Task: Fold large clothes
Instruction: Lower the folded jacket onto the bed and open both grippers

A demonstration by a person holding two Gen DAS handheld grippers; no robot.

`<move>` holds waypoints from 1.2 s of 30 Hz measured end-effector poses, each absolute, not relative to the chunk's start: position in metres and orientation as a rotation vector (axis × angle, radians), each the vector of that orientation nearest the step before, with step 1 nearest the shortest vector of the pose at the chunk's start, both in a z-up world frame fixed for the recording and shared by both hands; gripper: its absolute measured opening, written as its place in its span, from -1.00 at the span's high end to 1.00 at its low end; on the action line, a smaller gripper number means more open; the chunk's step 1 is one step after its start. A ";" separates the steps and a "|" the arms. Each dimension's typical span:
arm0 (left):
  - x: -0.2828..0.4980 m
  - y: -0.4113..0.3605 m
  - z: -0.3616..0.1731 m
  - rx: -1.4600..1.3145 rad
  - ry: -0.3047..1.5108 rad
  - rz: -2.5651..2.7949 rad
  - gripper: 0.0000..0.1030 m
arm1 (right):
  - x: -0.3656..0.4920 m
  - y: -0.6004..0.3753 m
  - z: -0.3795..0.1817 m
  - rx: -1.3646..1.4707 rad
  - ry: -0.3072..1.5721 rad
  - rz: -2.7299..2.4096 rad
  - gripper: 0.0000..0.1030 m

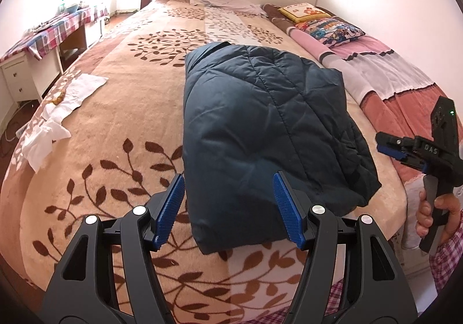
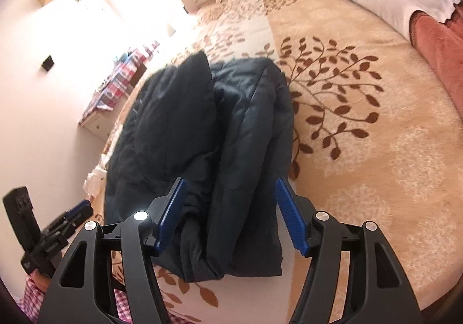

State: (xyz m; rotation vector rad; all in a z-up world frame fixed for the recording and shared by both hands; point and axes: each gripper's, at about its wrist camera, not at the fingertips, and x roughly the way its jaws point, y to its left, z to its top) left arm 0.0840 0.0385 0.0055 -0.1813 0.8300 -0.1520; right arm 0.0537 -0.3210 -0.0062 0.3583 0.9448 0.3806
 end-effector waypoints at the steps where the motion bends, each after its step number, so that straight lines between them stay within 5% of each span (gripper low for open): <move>1: 0.083 0.038 0.006 -0.181 0.829 -0.152 -0.22 | 0.051 -0.322 -0.003 0.358 0.936 0.383 -0.23; 3: 0.079 0.036 0.009 -0.180 0.824 -0.152 -0.22 | 0.040 -0.320 0.006 0.363 0.914 0.419 -0.23; 5: 0.074 0.036 0.012 -0.180 0.819 -0.156 -0.22 | 0.027 -0.314 0.014 0.377 0.898 0.514 0.07; 9: 0.067 0.033 0.015 -0.177 0.812 -0.162 -0.22 | 0.009 -0.290 0.011 0.340 0.940 0.640 0.26; 15: 0.058 0.028 0.014 -0.168 0.814 -0.167 -0.22 | 0.016 -0.277 -0.030 0.258 1.078 0.518 0.36; 17: 0.055 0.027 0.014 -0.163 0.815 -0.173 -0.22 | 0.019 -0.280 -0.042 0.266 1.107 0.474 0.56; 36: 0.033 0.008 0.000 -0.136 0.863 -0.138 -0.30 | 0.011 -0.277 -0.059 0.251 1.121 0.379 0.63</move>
